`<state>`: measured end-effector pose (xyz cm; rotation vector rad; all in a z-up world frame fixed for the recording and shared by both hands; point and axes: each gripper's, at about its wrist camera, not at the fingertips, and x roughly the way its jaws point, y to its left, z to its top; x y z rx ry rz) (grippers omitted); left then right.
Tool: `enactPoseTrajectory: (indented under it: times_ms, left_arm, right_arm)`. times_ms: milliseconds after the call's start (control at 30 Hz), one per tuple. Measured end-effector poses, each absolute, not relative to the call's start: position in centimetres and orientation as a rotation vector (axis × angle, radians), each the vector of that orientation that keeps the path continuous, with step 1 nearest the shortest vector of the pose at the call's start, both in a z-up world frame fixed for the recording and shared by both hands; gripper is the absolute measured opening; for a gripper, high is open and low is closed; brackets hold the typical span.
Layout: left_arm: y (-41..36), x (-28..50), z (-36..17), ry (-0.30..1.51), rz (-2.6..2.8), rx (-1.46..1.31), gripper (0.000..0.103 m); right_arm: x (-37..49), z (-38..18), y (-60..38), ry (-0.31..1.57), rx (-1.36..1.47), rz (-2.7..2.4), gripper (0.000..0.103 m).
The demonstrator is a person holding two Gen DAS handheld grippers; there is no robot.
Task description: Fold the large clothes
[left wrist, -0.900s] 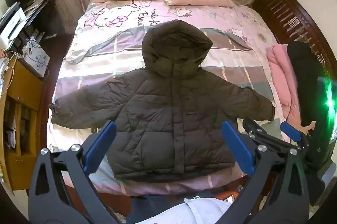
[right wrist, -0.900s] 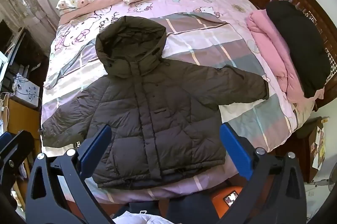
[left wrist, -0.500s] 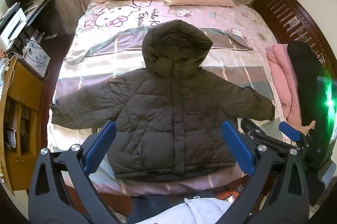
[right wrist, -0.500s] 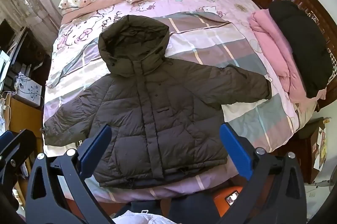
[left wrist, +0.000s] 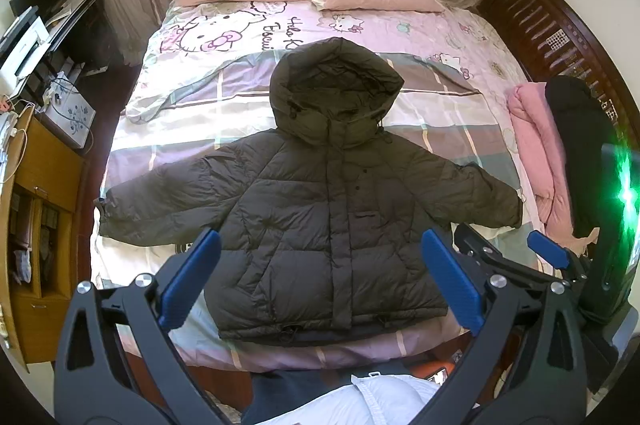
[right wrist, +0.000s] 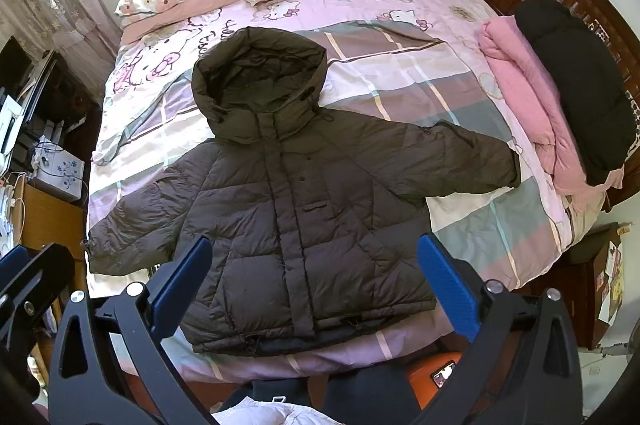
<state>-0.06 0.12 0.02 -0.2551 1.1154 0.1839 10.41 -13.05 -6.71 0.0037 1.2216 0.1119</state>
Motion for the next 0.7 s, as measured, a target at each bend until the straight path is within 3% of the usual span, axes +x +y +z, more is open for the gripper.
enactPoseTrajectory:
  times_ms: [700]
  left_arm:
    - [-0.32, 0.05, -0.03, 1.115, 0.187, -0.253, 0.101]
  right_arm:
    - [10.38, -6.74, -13.03, 1.222, 0.006, 0.116, 0.102]
